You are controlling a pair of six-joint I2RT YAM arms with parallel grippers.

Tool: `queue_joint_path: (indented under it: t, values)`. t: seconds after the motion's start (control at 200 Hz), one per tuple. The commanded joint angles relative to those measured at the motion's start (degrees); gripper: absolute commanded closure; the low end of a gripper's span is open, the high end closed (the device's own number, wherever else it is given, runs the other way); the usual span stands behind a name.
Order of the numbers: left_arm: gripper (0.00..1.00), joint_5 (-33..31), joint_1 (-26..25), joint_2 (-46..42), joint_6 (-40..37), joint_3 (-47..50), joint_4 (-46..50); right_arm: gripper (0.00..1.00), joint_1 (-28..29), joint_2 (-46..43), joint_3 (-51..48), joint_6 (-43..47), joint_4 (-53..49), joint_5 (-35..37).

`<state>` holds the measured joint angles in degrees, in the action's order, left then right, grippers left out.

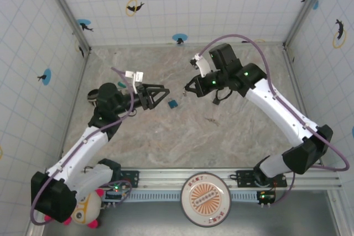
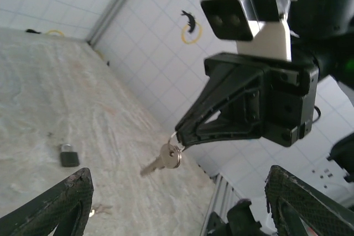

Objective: Unlock with the key

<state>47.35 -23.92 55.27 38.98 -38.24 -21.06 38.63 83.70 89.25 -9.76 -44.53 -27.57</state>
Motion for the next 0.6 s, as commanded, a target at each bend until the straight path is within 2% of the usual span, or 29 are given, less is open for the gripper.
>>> queue_joint_path:
  t: [0.0,0.125,0.385,0.596]
  values:
    - [0.17,-0.36,-3.19,1.62,-3.89,-1.96,-1.27,1.00,0.02,0.00,3.25,0.73,-0.01,-4.92]
    - [0.17,-2.28,-6.48,3.37,-5.02,-3.24,-1.22,1.00,0.04,-0.18,3.56,0.21,0.99,-7.84]
    - [0.17,-2.21,-9.66,6.81,-5.90,-7.26,-1.31,1.00,0.04,-0.12,3.38,-1.00,2.69,-9.76]
    - [0.24,-1.66,-10.86,8.77,-5.84,-7.81,-1.27,1.00,-0.13,-0.21,3.38,-1.67,3.80,-10.26]
